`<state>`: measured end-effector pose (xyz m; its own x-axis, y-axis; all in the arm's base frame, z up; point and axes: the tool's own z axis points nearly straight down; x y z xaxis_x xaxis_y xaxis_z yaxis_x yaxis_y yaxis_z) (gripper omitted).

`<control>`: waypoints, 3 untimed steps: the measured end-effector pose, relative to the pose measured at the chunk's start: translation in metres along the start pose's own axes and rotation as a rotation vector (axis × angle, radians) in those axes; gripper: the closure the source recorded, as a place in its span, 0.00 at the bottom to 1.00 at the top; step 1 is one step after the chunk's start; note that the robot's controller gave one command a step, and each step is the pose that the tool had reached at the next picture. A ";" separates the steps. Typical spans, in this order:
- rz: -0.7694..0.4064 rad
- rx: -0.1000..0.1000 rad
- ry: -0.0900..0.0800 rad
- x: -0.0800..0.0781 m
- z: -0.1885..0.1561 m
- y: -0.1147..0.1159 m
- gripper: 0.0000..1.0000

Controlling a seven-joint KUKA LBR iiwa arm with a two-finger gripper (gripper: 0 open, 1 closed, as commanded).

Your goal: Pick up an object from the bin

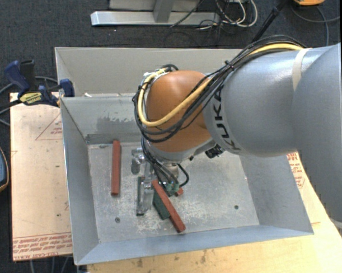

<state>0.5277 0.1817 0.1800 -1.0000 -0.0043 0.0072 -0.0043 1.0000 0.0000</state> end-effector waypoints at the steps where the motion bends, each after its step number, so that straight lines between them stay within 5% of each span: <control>1: -0.271 0.000 -0.004 -0.057 0.112 -0.026 0.00; 2: -0.424 0.003 -0.006 -0.028 0.110 -0.126 0.00; 3: -0.429 0.000 -0.008 -0.028 0.109 -0.122 1.00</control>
Offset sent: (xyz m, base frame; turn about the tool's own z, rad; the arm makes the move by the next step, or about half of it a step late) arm 0.0567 -0.0255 -0.1100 -0.2737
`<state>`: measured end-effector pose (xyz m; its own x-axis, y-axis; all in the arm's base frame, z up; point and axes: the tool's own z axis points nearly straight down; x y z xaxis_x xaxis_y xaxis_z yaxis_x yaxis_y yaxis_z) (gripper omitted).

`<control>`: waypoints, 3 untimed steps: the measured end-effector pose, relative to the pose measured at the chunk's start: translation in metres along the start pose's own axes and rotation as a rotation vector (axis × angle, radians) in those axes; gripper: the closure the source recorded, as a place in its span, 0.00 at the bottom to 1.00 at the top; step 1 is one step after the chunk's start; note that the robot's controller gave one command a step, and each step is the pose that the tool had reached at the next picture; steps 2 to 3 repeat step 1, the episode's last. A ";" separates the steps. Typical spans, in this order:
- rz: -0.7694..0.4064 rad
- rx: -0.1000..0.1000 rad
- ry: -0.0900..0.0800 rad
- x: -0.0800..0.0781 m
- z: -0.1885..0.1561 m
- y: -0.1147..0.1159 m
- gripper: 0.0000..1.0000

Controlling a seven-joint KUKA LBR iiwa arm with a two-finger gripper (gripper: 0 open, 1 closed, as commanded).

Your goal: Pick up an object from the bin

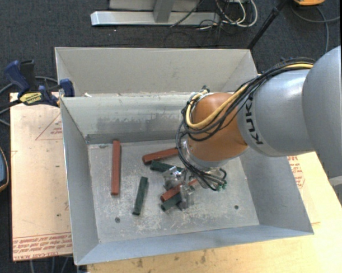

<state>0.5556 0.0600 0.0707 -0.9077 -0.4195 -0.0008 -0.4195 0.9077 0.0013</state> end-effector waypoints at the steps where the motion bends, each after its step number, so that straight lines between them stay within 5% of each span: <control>1: -0.073 0.006 -0.010 0.002 -0.134 -0.038 1.00; 3: -0.073 0.006 -0.010 0.002 -0.134 -0.038 1.00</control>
Offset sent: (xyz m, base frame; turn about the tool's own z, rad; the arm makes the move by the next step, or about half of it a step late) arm 0.0116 -0.0348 0.1295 -0.0782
